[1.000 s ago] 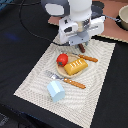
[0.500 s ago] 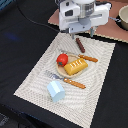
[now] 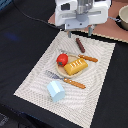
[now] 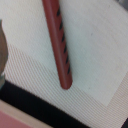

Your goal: Interact with the objects in diverse but meaningful ways.

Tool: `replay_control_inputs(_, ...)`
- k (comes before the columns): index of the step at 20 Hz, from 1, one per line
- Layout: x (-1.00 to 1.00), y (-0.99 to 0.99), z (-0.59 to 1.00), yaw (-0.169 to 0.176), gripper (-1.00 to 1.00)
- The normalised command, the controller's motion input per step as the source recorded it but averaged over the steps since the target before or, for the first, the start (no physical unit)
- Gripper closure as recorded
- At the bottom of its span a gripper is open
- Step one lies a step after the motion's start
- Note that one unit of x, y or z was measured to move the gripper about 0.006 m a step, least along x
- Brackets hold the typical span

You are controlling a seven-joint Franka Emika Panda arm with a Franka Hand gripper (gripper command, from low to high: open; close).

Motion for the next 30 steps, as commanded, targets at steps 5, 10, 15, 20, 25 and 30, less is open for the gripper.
replay_control_inputs(5,-0.28,-0.51,0.06,-0.059,-1.0)
replay_control_inputs(10,-0.33,-0.36,0.06,-0.094,-1.0)
replay_control_inputs(15,-0.15,-0.19,0.0,-0.067,-1.0)
replay_control_inputs(20,-0.08,-0.2,-0.05,-0.042,-1.0)
replay_control_inputs(25,-0.15,-0.19,-0.19,-0.03,-1.0)
replay_control_inputs(30,-0.22,-0.17,-0.29,-0.021,-1.0)
